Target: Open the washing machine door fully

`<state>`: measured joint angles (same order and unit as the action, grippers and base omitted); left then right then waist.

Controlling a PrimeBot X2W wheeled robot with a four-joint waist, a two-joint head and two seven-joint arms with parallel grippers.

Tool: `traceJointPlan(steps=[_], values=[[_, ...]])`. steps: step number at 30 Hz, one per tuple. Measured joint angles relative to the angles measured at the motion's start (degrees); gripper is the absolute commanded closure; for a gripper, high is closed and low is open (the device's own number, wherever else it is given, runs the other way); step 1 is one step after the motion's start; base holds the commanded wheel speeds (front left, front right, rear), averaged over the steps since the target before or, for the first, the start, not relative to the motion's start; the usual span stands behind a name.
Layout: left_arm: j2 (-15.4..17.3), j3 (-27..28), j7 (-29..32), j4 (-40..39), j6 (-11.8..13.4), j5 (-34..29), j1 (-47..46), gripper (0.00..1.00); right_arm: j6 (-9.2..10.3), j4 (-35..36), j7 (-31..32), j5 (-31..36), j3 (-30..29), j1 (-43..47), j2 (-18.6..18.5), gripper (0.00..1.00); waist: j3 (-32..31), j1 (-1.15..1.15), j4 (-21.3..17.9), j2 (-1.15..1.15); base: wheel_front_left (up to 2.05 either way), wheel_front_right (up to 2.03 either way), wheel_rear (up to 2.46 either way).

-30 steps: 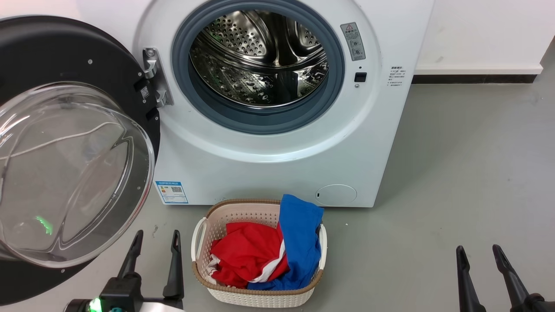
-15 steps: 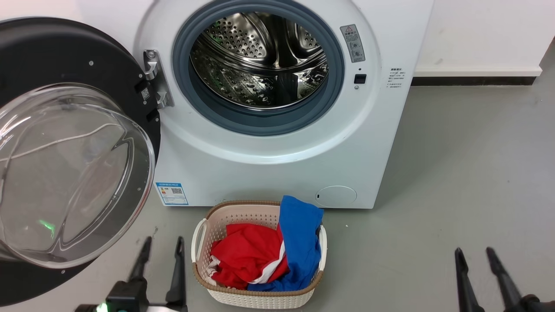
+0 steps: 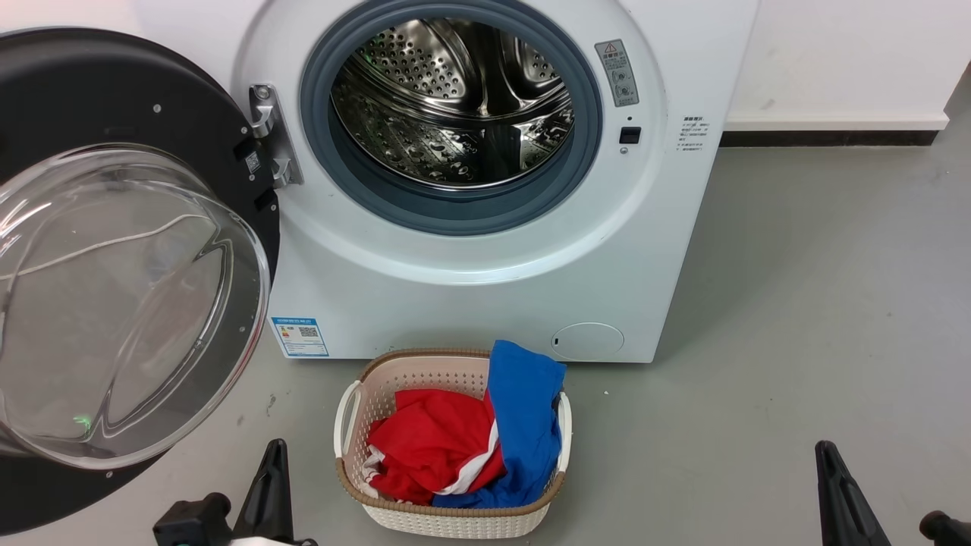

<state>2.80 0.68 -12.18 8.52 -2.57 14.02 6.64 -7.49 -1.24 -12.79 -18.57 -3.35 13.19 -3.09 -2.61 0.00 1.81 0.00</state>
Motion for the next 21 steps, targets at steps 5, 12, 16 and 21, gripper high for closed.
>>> traceJointPlan(steps=[5, 12, 16, 21], values=[[0.0, 0.3, 1.3, 0.3, -0.5, 5.6, -0.8, 1.00, 0.00, -0.9, 1.1, -5.5, 0.2, -1.5, -0.3, 1.00, 0.1, 0.00, -0.1, 0.00, 0.00, 0.00, 0.00], [0.0, 0.8, 3.0, 0.8, -0.8, 12.9, -1.8, 1.00, 0.00, -2.1, 2.4, -12.8, 0.4, -3.1, -0.6, 1.00, 0.3, 0.00, -0.2, 0.00, 0.00, 0.00, 0.00], [0.0, 1.2, 3.9, 1.1, -1.0, 16.8, -2.4, 1.00, 0.00, -2.6, 3.2, -16.6, 0.5, -4.0, -0.7, 1.00, 0.4, 0.01, -0.3, 0.00, 0.00, 0.00, 0.00], [0.0, 1.5, 5.0, 1.4, -1.3, 21.4, -3.2, 1.00, 0.00, -3.4, 4.1, -21.3, 0.5, -5.1, -0.9, 1.00, 0.5, 0.00, -0.3, 0.00, 0.00, 0.00, 0.00]])
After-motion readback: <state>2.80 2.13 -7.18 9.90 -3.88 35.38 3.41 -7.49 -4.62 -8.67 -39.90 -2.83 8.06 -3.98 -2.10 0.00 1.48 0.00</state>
